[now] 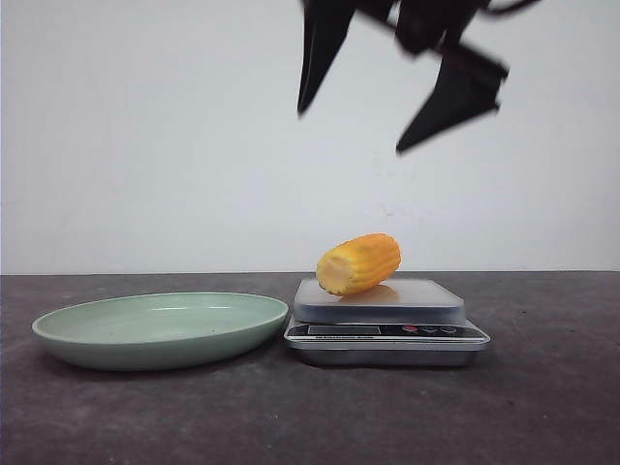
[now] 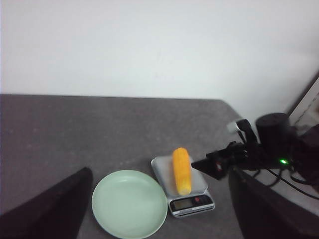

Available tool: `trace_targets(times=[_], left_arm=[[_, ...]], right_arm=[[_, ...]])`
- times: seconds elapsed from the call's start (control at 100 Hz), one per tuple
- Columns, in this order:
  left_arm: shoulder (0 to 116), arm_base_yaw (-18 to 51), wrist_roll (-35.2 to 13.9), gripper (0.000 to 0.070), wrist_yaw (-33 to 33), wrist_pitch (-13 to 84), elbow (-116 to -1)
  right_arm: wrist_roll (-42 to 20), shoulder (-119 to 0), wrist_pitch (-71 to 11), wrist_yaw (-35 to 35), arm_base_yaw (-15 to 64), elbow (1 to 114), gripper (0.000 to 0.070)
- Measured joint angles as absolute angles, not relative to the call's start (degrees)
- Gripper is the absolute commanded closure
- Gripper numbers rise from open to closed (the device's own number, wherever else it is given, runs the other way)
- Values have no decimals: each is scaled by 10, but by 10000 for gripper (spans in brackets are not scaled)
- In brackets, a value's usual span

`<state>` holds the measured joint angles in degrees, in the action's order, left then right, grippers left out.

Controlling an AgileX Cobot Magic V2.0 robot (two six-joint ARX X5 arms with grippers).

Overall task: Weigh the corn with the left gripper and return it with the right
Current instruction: 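Lower the right gripper onto the corn on the scale and close it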

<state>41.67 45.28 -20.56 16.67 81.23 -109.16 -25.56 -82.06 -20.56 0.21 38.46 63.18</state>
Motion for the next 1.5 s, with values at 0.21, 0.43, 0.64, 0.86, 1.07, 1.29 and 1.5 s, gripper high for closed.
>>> trace_targets(times=[0.21, 0.43, 0.64, 0.86, 1.07, 1.29, 1.5], left_arm=[[417, 453, -202, 190, 167, 812, -1064], [417, 453, -181, 190, 180, 813, -1050], [417, 453, -169, 190, 198, 813, -1050], [417, 453, -164, 190, 213, 813, -1050], [417, 453, -161, 190, 213, 813, -1050], [417, 453, -162, 190, 213, 813, -1050], [417, 453, -167, 190, 213, 813, -1050]], right_arm=[[-303, -886, -201, 2, 372, 632, 185], [-318, -920, -190, 0, 363, 632, 209], [-321, -943, -187, -14, 354, 632, 233], [-324, -953, -191, -22, 352, 632, 451], [-325, -957, -205, -41, 346, 636, 697], [-316, -957, -210, -45, 340, 637, 697], [-300, -947, -219, -53, 336, 635, 697]])
